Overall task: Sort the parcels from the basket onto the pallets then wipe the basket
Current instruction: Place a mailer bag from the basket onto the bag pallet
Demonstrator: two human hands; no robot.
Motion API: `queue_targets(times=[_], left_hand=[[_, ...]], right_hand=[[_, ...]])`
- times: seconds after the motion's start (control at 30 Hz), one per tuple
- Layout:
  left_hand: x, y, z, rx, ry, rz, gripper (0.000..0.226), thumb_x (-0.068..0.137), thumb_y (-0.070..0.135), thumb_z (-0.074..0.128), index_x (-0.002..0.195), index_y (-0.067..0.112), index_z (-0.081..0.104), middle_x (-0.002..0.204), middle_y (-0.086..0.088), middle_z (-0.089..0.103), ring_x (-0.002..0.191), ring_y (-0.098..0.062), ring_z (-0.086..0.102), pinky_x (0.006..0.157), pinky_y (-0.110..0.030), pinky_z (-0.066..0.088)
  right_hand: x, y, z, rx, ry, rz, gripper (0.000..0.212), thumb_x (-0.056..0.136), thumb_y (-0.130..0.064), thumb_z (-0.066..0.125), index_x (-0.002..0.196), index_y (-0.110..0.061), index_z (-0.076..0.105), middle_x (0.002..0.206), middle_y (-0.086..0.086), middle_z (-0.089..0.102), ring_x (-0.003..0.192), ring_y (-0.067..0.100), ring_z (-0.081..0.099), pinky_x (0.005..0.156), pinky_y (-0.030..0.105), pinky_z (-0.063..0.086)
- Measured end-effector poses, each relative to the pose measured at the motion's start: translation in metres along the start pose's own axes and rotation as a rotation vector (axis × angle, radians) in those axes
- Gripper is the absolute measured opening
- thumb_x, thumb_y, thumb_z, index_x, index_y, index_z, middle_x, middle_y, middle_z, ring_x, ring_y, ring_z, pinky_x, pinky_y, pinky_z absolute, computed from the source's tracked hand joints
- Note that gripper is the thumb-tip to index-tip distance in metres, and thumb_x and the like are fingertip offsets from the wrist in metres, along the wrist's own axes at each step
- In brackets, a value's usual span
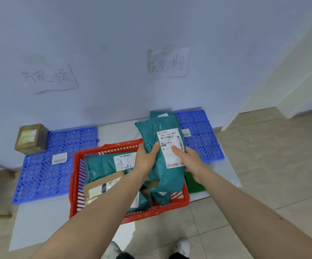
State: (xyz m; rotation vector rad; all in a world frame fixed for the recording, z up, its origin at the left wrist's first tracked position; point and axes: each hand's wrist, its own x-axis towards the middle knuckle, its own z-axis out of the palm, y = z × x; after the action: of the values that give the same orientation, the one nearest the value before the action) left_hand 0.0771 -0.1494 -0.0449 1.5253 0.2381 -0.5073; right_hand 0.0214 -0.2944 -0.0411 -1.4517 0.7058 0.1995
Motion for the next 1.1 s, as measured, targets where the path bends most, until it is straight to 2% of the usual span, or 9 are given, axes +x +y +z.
queue_targets(times=[0.17,0.33,0.47,0.53,0.6,0.8,0.97,1.03,1.1], left_hand=[[0.006,-0.007,0.065,0.002,0.016,-0.033,0.041,0.092,0.038,0.064,0.126,0.017,0.053,0.122,-0.003,0.067,0.104,-0.021,0.067,0.091,-0.044,0.057],[0.029,0.000,0.107,0.030,0.008,-0.020,0.041,0.093,0.036,0.063,0.126,0.015,0.051,0.119,-0.001,0.065,0.102,-0.017,0.066,0.083,-0.031,0.058],[0.068,-0.001,0.134,0.046,0.005,-0.040,0.047,0.092,0.035,0.066,0.129,0.012,0.049,0.121,-0.002,0.064,0.107,-0.020,0.065,0.089,-0.034,0.056],[0.091,-0.004,0.149,0.011,-0.008,-0.080,0.051,0.090,0.033,0.069,0.130,0.009,0.049,0.123,-0.005,0.065,0.107,-0.022,0.066,0.093,-0.040,0.056],[0.115,-0.008,0.163,-0.016,-0.020,-0.128,0.051,0.088,0.030,0.071,0.130,0.009,0.050,0.122,-0.006,0.066,0.106,-0.022,0.067,0.092,-0.040,0.057],[0.189,-0.013,0.200,0.060,-0.048,-0.197,0.055,0.085,0.029,0.075,0.130,0.009,0.050,0.125,-0.003,0.065,0.109,-0.021,0.065,0.097,-0.039,0.053],[0.246,-0.025,0.222,0.129,-0.051,-0.229,0.057,0.087,0.026,0.073,0.133,0.012,0.043,0.129,-0.003,0.060,0.114,-0.021,0.061,0.098,-0.038,0.052],[0.269,-0.035,0.229,0.155,-0.044,-0.229,0.064,0.082,0.032,0.076,0.133,0.014,0.042,0.131,-0.005,0.059,0.115,-0.021,0.060,0.100,-0.042,0.051],[0.291,-0.046,0.236,0.215,-0.014,-0.234,0.082,0.069,0.047,0.078,0.137,0.019,0.041,0.134,-0.006,0.053,0.119,-0.023,0.057,0.102,-0.045,0.049]], right_hand=[[0.013,-0.004,-0.064,-0.045,0.003,0.008,0.023,0.092,-0.039,0.067,0.109,-0.023,0.065,0.109,-0.001,0.074,0.096,0.015,0.071,0.071,0.030,0.056],[0.045,-0.013,-0.103,-0.057,-0.007,0.013,0.028,0.093,-0.040,0.065,0.113,-0.020,0.065,0.107,-0.001,0.074,0.095,0.015,0.071,0.070,0.031,0.056],[0.091,-0.020,-0.124,-0.043,-0.005,0.032,0.026,0.092,-0.038,0.067,0.110,-0.019,0.068,0.108,0.003,0.075,0.097,0.019,0.072,0.086,0.041,0.059],[0.115,-0.021,-0.134,-0.042,0.003,0.055,0.021,0.093,-0.037,0.066,0.106,-0.021,0.069,0.105,0.004,0.075,0.097,0.021,0.072,0.090,0.046,0.058],[0.140,-0.022,-0.144,-0.044,0.013,0.086,0.018,0.094,-0.036,0.064,0.105,-0.022,0.069,0.105,0.004,0.075,0.098,0.022,0.072,0.090,0.048,0.058],[0.213,-0.027,-0.167,-0.062,0.092,0.154,0.014,0.094,-0.036,0.064,0.098,-0.023,0.066,0.104,0.006,0.074,0.095,0.023,0.071,0.085,0.045,0.059],[0.277,-0.016,-0.178,-0.064,0.133,0.179,0.030,0.094,-0.035,0.065,0.115,-0.013,0.064,0.107,0.006,0.072,0.095,0.022,0.071,0.080,0.040,0.060],[0.304,-0.009,-0.181,-0.071,0.136,0.175,0.032,0.094,-0.034,0.065,0.116,-0.012,0.062,0.107,0.005,0.071,0.094,0.021,0.070,0.076,0.036,0.060],[0.333,0.001,-0.184,-0.085,0.143,0.177,0.033,0.093,-0.035,0.065,0.116,-0.011,0.062,0.108,0.005,0.070,0.096,0.021,0.070,0.080,0.038,0.059]])
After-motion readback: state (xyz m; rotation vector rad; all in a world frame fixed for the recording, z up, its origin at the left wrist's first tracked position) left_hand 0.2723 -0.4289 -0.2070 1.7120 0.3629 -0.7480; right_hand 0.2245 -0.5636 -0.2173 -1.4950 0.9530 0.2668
